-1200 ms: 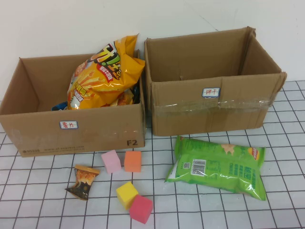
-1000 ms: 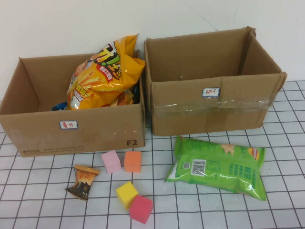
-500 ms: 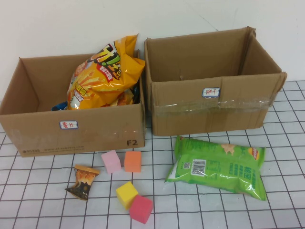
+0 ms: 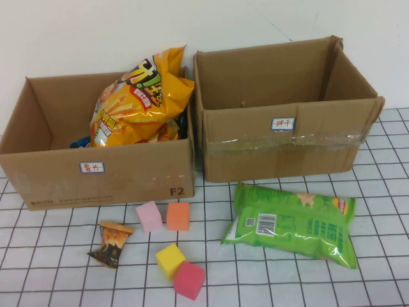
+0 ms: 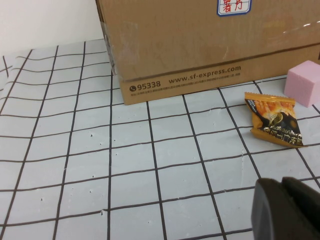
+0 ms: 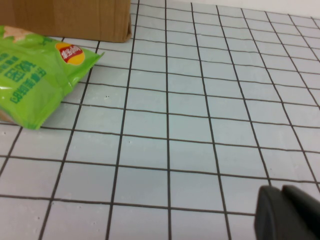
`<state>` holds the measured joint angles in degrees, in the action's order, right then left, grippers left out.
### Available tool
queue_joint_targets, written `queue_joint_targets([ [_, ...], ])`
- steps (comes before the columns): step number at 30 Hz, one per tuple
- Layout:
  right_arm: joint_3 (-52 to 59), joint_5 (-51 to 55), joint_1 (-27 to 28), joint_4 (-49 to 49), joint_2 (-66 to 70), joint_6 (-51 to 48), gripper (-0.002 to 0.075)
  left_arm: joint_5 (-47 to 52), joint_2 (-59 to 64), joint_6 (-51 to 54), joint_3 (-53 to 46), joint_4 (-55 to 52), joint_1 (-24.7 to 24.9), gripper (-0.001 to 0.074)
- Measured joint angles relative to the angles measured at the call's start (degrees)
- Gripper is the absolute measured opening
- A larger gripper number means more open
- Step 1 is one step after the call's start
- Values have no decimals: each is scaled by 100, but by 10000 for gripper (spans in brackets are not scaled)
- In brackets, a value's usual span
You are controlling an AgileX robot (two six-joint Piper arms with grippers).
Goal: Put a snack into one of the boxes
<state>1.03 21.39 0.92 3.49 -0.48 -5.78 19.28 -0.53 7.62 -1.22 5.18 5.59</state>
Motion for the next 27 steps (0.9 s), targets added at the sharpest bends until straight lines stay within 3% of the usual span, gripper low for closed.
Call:
queue_joint_targets([
  [10, 47, -345, 0, 0, 0, 0, 1, -501, 0, 113, -27, -63, 0, -1],
  [22, 59, -4498, 0, -85, 0, 0, 1, -3795, 0, 140, -27, -63, 0, -1],
  [27, 59, -5090, 0, -696, -9, 0, 1, -4528, 0, 110, -27, -63, 0, -1],
])
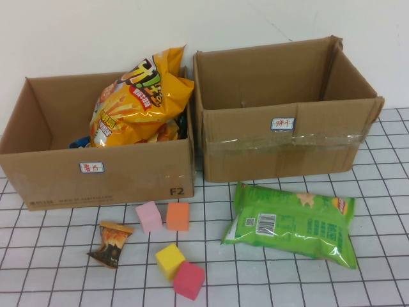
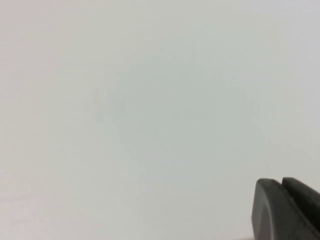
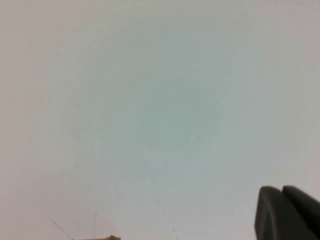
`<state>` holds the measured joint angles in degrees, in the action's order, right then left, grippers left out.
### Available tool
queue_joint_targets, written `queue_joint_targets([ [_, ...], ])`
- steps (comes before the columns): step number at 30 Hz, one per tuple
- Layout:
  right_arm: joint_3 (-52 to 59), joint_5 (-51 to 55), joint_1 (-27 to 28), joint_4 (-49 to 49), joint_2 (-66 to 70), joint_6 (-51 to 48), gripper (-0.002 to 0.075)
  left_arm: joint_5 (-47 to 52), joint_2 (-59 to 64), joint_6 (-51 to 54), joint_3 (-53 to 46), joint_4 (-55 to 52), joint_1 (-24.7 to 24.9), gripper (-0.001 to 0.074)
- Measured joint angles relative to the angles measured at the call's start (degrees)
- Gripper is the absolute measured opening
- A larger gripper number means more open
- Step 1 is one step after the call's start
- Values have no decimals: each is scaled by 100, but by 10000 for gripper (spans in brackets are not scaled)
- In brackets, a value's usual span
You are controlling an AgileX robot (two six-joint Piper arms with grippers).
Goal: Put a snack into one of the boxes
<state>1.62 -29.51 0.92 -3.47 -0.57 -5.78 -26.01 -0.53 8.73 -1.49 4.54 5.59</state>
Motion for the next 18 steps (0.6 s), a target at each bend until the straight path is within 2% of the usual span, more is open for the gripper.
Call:
queue_joint_targets([
  [6, 0, -68, 0, -505, 0, 251, 1, -310, 0, -404, 0, 100, 0, -1],
  [11, 0, -550, 0, -596, -2, 578, 1, -245, -9, -757, 0, 318, 0, -1],
  [13, -18, -479, 0, -596, -24, 489, 1, 301, -9, -767, 129, 378, 0, -1],
  [14, -254, 125, 0, -596, -24, 252, 1, 1151, -9, -781, 510, 486, 0, -1],
  [18, -1169, 2028, 0, -596, -9, -396, 1, 2822, 201, -795, 1534, 547, 0, -1],
])
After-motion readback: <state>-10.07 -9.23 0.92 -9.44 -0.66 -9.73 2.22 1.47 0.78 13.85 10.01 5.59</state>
